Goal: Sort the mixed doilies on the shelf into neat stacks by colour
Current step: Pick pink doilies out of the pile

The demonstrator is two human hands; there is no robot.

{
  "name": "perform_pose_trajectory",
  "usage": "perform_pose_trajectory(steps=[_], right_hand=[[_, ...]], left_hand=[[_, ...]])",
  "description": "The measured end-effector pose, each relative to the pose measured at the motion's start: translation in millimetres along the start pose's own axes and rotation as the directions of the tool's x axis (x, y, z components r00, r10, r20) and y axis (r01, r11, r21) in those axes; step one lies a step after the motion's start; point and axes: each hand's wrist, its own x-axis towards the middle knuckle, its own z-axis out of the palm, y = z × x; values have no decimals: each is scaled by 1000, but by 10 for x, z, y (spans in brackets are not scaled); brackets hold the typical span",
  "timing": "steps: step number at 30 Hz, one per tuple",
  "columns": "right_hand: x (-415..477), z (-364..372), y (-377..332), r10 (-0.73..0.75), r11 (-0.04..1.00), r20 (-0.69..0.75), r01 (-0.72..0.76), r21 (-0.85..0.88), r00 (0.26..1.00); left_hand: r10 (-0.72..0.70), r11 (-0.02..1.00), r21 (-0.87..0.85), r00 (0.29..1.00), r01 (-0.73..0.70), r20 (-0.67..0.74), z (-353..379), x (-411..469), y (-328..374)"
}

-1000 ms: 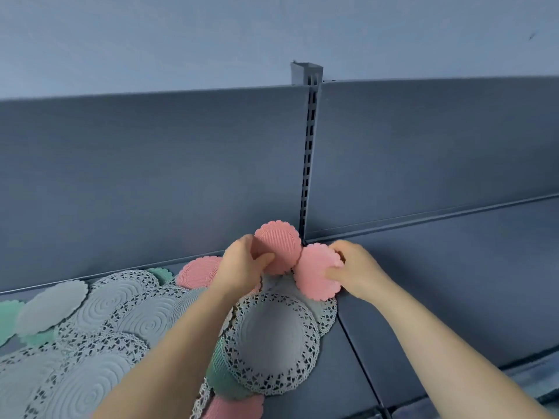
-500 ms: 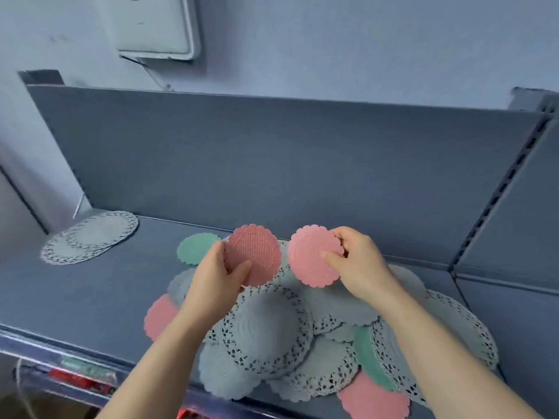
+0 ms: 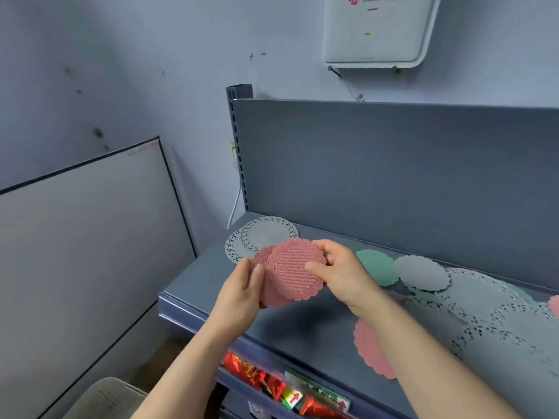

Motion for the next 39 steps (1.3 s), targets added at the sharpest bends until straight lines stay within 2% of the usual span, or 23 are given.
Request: perform_pose_trajectory(steps=[3,5,9,13,16,18,19,22,24,28,31,34,36,39], right_hand=[[199,436,24,22,1000,6,-22,-15,1000],[293,635,53,37,999,-11,-37,-14,999],[464,1006,83,18,995,15,-16,-94,1000],[598,1280,138,-13,957,118,47,-286,993],[685,1331,116,-27,903,148,87,-422,989],[753,1243,112,-22,871,82,59,-487,996],[778,1167,116,-31,840,30,42,-540,999],[831,922,161,-18,706,-80,-45,-707,997],[871,816,215,42,675,-98,-101,-731,994],[979,779,283,51,750,-75,-88,-655,996],[1065,770,311,18,767,-32,-35,-640,999],[1145,773,353,-15,770,-26,-5,-638,1000],[1202,788,383,-52,775,-43,13,-632,998],[1260,810,415,-89,779,-67,27,-627,994]], left_hand=[[-24,996,-86,995,32,100,-291,133,-131],[-21,997,-68,989,31,144,-410,198,-197],[-11,974,227,998,-3,59,-691,484,-550],[-24,929,369,998,0,59,-842,745,-772],[-6,825,563,995,-49,95,-900,901,-868],[-18,721,689,993,-70,120,-912,974,-901],[-22,707,704,993,-67,117,-915,1001,-896],[3,830,556,997,-48,82,-908,1120,-833],[-13,895,444,996,-29,92,-885,1206,-737],[-40,931,365,988,-18,151,-788,1332,-561],[-89,941,335,988,41,129,-765,1448,-553],[-133,976,185,986,112,101,-736,1527,-572],[-93,984,163,992,78,87,-674,1560,-588],[-1,964,267,998,-18,71,-588,1605,-631]])
